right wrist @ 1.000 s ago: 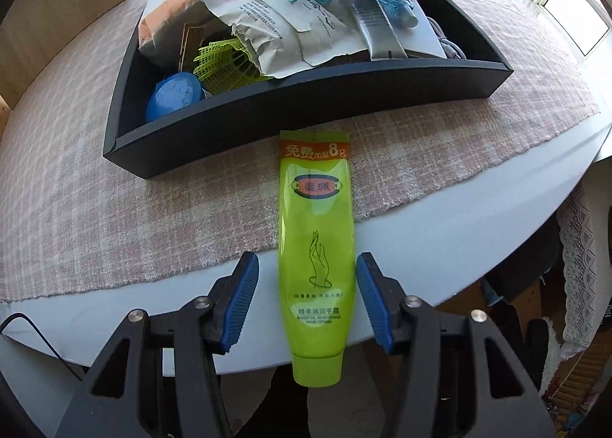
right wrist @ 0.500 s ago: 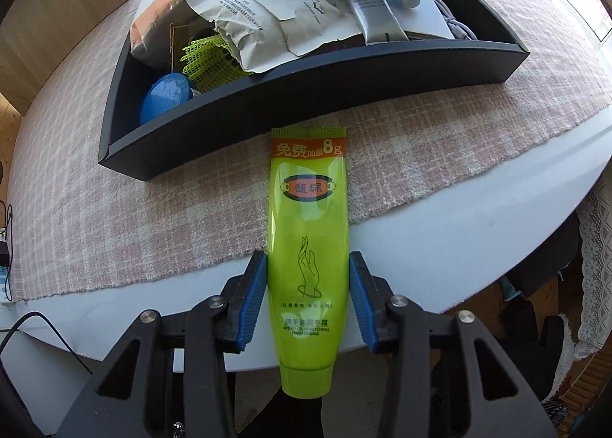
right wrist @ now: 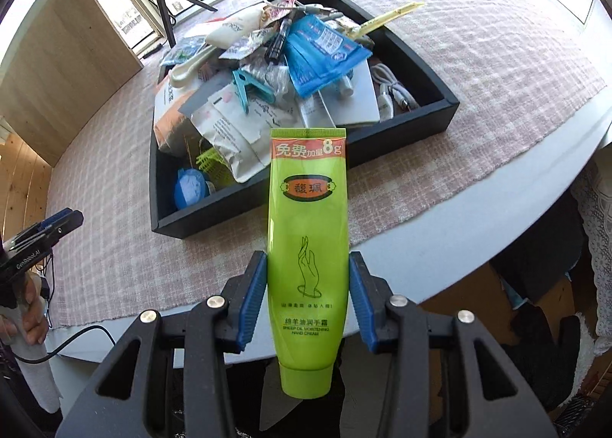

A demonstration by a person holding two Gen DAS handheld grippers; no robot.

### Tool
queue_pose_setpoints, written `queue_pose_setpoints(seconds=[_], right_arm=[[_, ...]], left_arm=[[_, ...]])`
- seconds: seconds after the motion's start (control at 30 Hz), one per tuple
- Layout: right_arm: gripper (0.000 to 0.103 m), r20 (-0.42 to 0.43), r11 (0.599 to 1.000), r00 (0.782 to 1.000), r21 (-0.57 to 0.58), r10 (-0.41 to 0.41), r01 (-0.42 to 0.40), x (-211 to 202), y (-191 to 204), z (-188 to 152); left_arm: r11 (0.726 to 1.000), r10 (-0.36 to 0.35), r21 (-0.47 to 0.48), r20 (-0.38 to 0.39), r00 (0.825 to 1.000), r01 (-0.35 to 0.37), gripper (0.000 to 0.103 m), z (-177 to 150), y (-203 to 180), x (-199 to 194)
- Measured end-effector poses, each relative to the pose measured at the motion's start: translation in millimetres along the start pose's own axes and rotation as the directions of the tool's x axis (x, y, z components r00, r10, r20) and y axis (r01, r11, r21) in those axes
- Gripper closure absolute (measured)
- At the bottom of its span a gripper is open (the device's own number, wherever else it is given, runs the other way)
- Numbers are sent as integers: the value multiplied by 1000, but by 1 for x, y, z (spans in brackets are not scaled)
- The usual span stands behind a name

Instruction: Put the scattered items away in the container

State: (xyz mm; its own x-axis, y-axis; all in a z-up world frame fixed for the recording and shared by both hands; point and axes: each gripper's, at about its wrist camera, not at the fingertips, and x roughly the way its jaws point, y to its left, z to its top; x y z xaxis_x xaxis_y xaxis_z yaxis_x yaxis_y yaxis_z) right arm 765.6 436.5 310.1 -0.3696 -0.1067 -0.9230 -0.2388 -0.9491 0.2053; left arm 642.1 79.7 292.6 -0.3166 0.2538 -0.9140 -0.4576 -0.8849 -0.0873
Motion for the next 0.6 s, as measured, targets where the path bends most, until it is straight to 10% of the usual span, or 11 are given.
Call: queue_pose_setpoints(seconds=[0.33, 0.6], right_arm=[[61, 148, 989, 989, -146, -7, 29, 0, 62, 133], [45, 148, 970, 989, -239, -6, 41, 25, 92, 171]], left_arm=[[992, 56, -115, 17, 998, -54, 58, 10, 22, -7], [965, 128, -232, 16, 992, -121, 48, 8, 45, -16]])
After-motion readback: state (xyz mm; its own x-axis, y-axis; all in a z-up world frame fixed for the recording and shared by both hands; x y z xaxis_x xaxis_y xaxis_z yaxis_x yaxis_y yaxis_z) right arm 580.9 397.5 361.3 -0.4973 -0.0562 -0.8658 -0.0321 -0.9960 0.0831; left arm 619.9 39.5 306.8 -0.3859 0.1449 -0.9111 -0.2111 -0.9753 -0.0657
